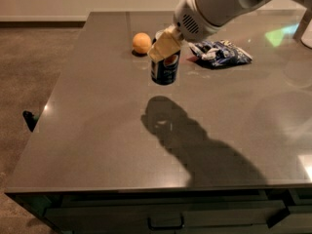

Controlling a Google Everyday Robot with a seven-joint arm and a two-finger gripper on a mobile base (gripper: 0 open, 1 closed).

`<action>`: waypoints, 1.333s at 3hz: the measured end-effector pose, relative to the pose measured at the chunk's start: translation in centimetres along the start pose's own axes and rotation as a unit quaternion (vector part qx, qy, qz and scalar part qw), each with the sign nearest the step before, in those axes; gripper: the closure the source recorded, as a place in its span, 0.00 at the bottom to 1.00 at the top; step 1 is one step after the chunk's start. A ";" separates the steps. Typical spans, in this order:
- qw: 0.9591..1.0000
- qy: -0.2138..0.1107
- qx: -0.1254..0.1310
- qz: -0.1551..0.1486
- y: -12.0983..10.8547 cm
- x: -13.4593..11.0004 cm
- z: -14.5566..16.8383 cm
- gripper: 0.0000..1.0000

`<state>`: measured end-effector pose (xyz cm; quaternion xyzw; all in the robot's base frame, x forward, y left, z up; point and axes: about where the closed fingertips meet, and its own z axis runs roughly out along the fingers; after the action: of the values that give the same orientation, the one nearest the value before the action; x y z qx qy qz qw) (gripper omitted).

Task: Move pepsi can near orange

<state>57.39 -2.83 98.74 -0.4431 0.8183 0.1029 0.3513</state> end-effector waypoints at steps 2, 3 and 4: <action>1.000 0.006 0.009 -0.010 -3.2 -3.5 3.6 1.00; 1.000 0.024 -0.001 -0.005 -5.6 -4.5 6.1 1.00; 0.999 0.034 -0.010 0.005 -7.5 -4.6 8.3 1.00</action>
Offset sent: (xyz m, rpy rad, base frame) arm 0.1031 0.0326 0.0000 -0.0440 0.0138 0.0070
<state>69.09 -0.25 96.77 -0.4457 0.8311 0.0978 0.3179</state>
